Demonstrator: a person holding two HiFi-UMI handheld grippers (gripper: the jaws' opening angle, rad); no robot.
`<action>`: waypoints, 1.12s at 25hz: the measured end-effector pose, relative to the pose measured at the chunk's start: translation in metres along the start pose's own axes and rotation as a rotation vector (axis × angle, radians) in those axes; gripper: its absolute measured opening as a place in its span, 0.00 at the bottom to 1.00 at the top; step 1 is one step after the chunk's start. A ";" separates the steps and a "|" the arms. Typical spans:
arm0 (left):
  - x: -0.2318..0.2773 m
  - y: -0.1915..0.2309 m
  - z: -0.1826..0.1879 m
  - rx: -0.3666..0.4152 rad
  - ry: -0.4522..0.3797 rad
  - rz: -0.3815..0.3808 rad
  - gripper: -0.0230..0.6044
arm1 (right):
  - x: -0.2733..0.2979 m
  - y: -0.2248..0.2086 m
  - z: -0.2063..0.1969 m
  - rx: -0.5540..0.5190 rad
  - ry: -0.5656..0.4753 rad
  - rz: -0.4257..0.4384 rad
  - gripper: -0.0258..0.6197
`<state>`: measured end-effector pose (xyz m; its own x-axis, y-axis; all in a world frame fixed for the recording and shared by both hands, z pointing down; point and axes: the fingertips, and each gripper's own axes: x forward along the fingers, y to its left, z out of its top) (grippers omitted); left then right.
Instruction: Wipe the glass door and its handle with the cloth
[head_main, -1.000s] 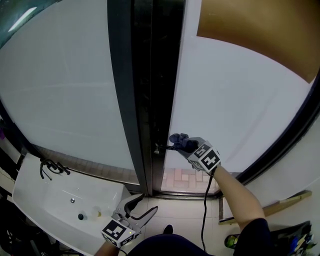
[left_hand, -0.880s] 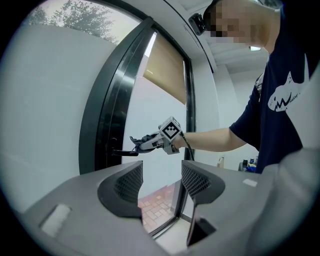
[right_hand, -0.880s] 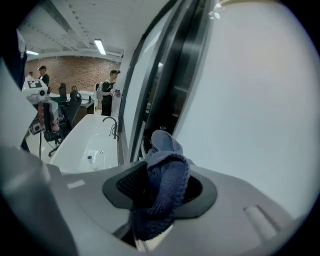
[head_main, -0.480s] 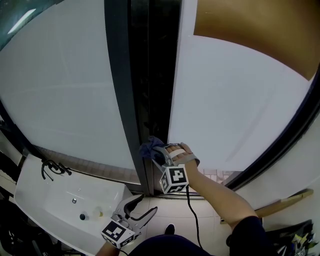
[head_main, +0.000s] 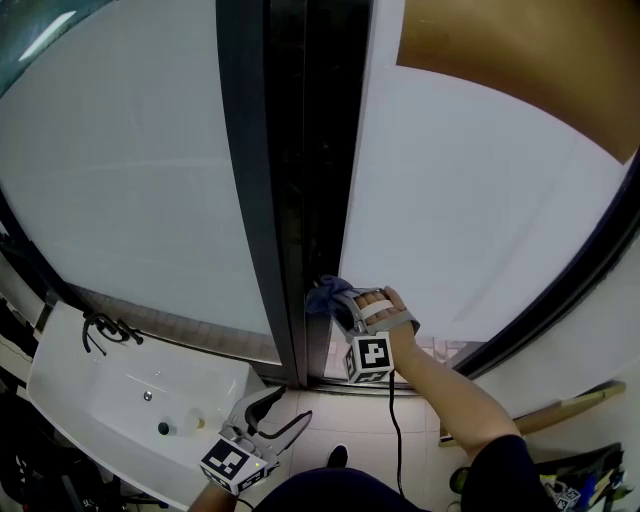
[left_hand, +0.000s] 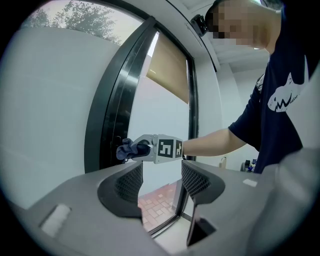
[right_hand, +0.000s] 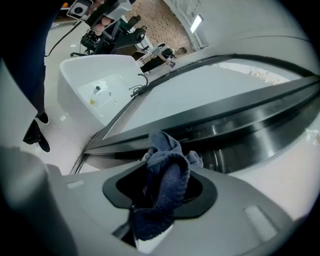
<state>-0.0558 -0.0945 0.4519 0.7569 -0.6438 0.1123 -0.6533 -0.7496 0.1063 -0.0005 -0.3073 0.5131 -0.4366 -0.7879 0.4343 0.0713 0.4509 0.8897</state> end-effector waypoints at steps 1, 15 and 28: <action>0.001 -0.001 0.001 0.003 -0.003 -0.006 0.42 | -0.006 0.001 -0.010 0.012 0.014 -0.004 0.29; 0.008 -0.009 -0.003 0.007 0.018 -0.038 0.42 | -0.040 -0.014 -0.010 0.199 -0.059 -0.048 0.29; -0.006 0.010 -0.007 -0.014 0.013 0.025 0.42 | 0.019 0.016 0.024 -0.027 -0.048 0.025 0.29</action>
<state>-0.0665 -0.0971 0.4595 0.7403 -0.6599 0.1283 -0.6721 -0.7311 0.1173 -0.0291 -0.3053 0.5318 -0.4769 -0.7553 0.4495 0.1069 0.4578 0.8826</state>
